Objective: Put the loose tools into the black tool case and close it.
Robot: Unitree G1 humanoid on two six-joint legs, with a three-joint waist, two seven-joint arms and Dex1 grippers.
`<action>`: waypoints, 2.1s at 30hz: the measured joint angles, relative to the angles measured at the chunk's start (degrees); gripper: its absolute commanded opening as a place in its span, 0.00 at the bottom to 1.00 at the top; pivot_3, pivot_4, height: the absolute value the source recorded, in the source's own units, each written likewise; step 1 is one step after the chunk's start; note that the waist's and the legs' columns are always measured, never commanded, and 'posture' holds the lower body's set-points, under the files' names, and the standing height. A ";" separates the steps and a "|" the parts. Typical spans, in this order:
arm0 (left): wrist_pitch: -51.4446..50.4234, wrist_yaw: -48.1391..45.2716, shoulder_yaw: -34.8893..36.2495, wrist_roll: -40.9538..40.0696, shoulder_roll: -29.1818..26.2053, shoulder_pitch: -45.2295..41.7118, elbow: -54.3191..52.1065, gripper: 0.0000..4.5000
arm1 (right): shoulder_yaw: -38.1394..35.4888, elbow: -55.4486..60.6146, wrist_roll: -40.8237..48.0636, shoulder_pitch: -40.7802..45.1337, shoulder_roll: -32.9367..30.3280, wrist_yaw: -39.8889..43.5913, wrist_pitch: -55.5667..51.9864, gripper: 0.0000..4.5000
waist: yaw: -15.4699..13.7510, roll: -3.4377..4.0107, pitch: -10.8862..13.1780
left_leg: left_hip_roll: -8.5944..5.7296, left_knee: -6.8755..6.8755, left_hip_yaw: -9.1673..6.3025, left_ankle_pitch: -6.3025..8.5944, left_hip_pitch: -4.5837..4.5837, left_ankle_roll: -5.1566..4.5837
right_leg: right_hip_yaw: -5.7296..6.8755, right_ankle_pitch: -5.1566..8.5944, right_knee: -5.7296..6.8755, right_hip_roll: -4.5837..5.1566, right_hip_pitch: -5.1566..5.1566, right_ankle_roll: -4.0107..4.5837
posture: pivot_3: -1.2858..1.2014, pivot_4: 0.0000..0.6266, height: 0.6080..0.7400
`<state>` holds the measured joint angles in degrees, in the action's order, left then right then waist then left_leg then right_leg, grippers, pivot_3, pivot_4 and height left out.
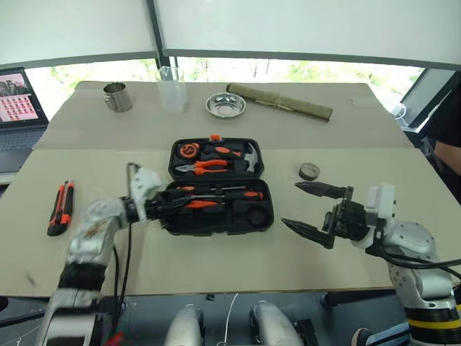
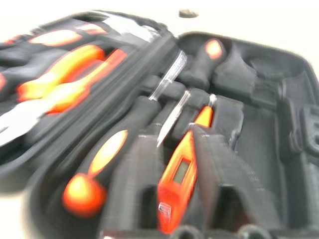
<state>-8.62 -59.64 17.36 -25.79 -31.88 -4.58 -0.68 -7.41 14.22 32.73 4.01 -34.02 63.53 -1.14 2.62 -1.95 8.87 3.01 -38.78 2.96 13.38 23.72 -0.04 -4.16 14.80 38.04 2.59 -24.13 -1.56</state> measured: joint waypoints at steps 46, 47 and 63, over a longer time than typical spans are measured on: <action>-28.05 35.69 9.65 -1.72 -13.93 -8.55 19.94 0.40 | 6.87 2.53 3.48 5.79 9.51 0.26 3.73 1.00 | -1.97 -0.67 -0.22 | -0.27 0.55 0.56 0.03 -0.71 0.00 | 0.36 -0.17 -0.87 0.59 0.83 -0.15 | 0.52 0.24 1.00; -27.05 34.80 9.37 -1.35 -13.92 -8.32 19.95 0.40 | 6.68 2.62 3.49 5.80 9.16 0.05 3.51 1.00 | -1.98 -0.68 -0.22 | -0.26 0.55 0.55 0.03 -0.70 0.00 | 0.38 -0.17 -0.88 0.59 0.83 -0.15 | 0.52 0.24 1.00; -0.44 -20.17 -20.53 3.33 -15.82 -19.98 6.41 0.40 | -6.75 -1.78 2.38 -2.48 -10.79 7.65 1.43 1.00 | -2.87 -0.63 -0.22 | -0.34 0.50 0.56 0.01 -0.43 -0.04 | 0.29 -0.14 -1.02 0.31 0.76 -0.17 | 0.52 0.24 1.00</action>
<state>-9.06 -79.81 -3.17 -22.47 -47.70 -24.56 5.73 -14.16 12.44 35.11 1.53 -44.81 71.18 0.29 -0.24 -2.58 8.66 2.66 -38.28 3.51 13.39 23.29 -0.07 -3.87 14.66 37.02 2.91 -23.37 -1.73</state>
